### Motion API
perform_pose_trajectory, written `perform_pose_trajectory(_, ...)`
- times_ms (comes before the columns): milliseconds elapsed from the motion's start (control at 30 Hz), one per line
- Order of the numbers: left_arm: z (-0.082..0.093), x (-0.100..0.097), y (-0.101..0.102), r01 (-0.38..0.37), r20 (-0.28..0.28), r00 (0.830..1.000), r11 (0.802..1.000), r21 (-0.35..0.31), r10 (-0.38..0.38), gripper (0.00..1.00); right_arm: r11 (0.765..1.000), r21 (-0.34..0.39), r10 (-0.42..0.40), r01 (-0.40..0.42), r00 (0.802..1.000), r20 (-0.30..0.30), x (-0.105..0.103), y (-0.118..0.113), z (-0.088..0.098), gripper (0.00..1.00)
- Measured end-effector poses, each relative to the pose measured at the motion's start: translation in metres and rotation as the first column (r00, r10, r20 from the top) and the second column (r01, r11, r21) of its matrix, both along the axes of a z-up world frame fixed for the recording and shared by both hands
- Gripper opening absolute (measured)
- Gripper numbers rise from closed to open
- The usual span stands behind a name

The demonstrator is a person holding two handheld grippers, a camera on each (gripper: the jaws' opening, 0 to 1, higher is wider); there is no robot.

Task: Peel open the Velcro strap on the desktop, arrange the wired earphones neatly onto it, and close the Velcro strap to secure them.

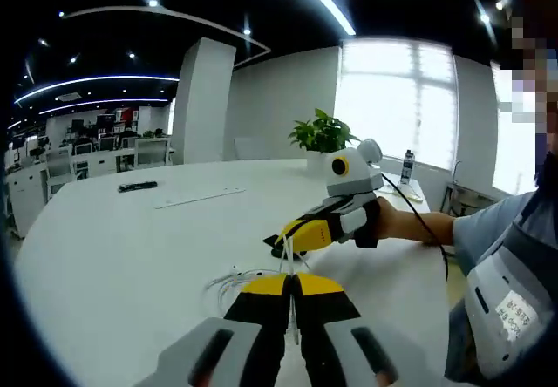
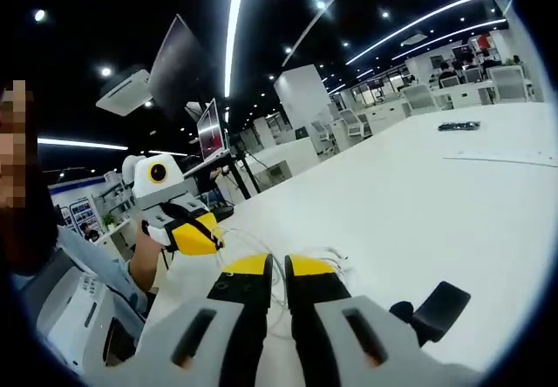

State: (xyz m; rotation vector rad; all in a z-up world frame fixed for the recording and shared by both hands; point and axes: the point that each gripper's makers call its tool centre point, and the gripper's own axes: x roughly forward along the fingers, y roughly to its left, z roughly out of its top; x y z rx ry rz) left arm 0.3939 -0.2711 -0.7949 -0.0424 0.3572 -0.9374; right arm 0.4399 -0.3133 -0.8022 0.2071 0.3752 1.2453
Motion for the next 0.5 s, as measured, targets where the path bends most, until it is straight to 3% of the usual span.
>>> perform_pose_trajectory(267,-0.007,0.005,0.004,-0.022,-0.038,0.999,1.0,-0.016,0.022,0.06,1.0,-0.005,0.004,-0.003,0.998,0.059,-0.004,-0.002,0.009,0.11)
perform_pose_trajectory(500,-0.014,0.005,0.006,-0.024,-0.1,0.995,0.999,-0.045,0.019,0.06,1.0,0.028,0.011,-0.012,0.999,0.034,-0.003,-0.004,0.012,0.11)
